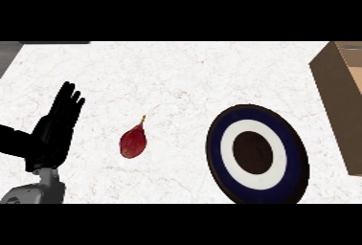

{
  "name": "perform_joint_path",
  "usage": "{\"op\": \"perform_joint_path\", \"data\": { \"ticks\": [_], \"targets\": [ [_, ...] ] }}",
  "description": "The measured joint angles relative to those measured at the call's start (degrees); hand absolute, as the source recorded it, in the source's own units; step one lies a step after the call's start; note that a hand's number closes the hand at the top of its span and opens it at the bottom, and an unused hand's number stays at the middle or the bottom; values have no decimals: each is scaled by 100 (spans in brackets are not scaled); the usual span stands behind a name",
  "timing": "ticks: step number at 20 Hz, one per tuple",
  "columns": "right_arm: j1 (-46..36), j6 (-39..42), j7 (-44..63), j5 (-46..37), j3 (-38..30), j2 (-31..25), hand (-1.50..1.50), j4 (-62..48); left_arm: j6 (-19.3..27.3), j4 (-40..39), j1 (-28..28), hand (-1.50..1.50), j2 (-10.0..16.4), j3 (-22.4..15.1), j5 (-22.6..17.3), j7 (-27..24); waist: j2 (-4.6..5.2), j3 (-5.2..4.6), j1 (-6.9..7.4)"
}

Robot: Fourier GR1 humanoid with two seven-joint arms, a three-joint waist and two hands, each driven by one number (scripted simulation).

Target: Pick the eggplant from the plate and place it in the cardboard box

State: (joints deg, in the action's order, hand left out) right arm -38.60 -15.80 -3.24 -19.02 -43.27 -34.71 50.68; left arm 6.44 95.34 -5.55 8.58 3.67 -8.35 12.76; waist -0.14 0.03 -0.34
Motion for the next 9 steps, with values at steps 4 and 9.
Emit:
{"op": "perform_joint_path", "data": {
  "ticks": [4, 9],
  "targets": [
    [448, 120, -229, 481, -293, -127, -150, 242, 20, 37, 49, 0, -86, -66, 69, -59, 3, -1, 5],
    [1129, 305, -295, 1002, -452, -121, -150, 759, 6, 0, -59, 0, -58, 33, 56, 15, 4, -2, 4]
  ]
}}
